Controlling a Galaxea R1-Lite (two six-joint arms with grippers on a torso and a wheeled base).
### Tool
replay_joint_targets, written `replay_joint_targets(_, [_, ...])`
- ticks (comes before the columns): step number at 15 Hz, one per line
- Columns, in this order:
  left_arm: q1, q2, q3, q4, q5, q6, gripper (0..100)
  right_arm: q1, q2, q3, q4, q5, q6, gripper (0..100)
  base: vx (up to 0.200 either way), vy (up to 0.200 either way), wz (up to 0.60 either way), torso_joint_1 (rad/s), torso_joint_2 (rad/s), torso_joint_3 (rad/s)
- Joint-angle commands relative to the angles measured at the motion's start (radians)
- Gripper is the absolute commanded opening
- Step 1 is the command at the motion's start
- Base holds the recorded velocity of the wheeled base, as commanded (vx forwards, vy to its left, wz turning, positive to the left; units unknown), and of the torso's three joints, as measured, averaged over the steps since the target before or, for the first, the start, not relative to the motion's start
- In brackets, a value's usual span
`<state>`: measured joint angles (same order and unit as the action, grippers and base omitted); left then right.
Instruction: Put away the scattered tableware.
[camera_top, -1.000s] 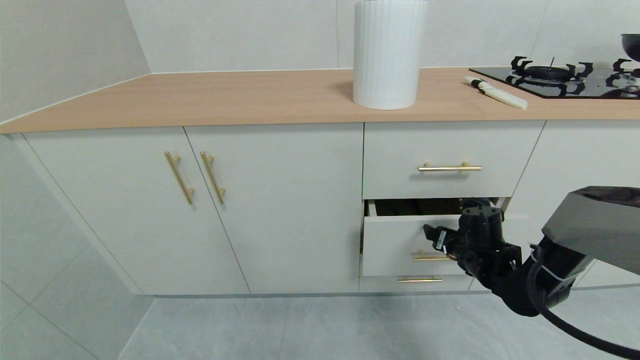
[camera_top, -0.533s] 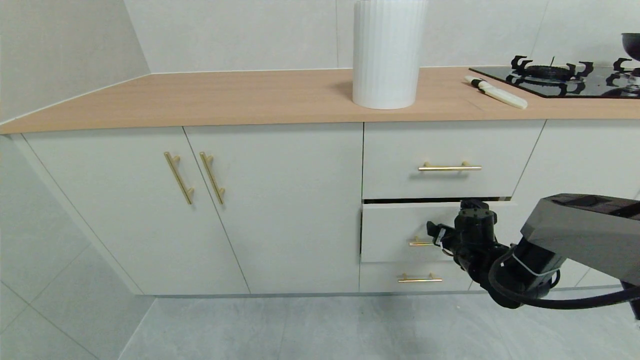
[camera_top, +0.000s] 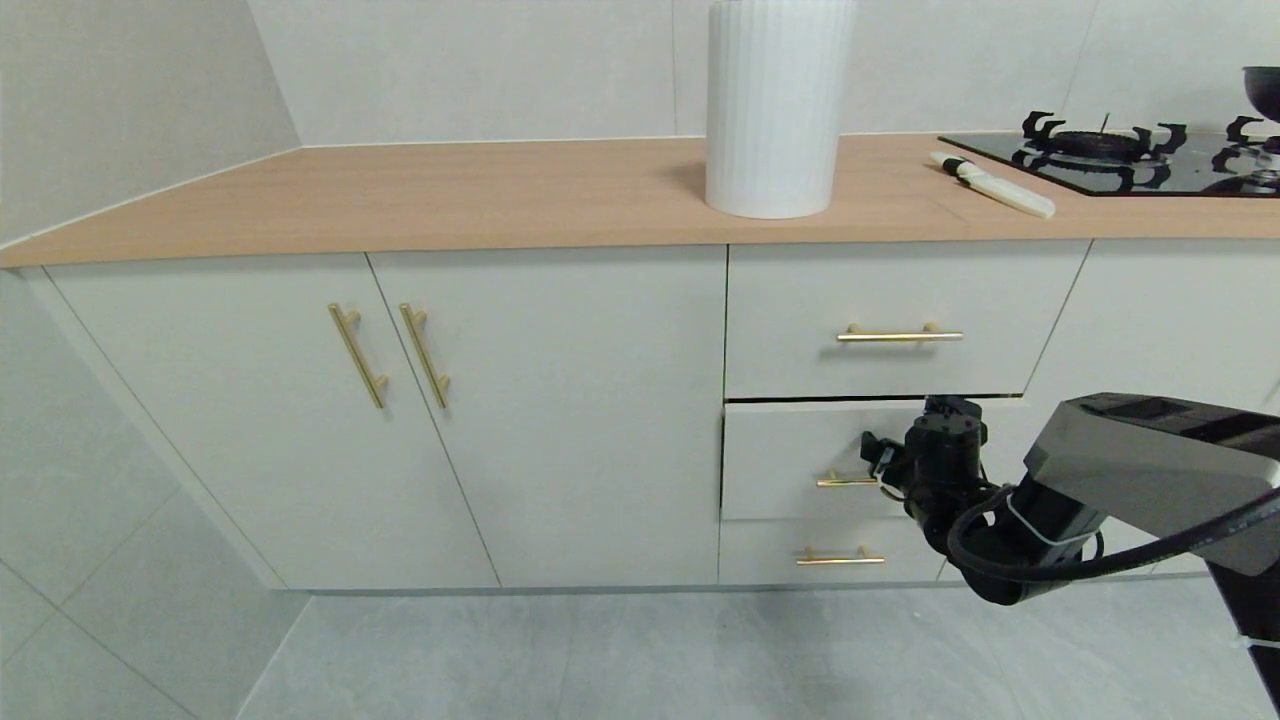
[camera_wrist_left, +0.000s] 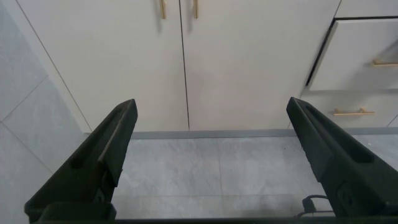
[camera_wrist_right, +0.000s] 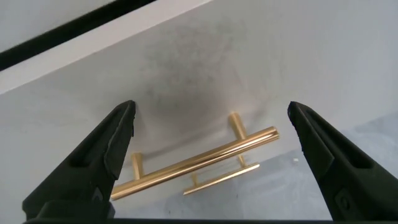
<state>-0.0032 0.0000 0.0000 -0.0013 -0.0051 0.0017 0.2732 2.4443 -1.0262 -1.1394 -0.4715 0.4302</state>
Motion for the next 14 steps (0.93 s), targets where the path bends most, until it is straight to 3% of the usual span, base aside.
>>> replay_joint_targets(1, [0.0,0.002,0.0,0.0,0.001,0.0,100,-0.002,0.012,-0.009,0.0,-0.001,0.001,100,0.0,0.0,0.0,0.0,0.0,0.0])
replay_joint_targets(8, [0.0,0.002,0.0,0.0,0.001,0.0,100,-0.032,0.062,-0.114,-0.007,-0.088,-0.002,100,0.0,0.0,0.0,0.0,0.0,0.0])
replay_joint_targets(14, [0.0,0.0,0.0,0.0,0.001,0.0,100,-0.035,0.075,-0.13,-0.008,-0.101,-0.002,100,0.0,0.0,0.0,0.0,0.0,0.0])
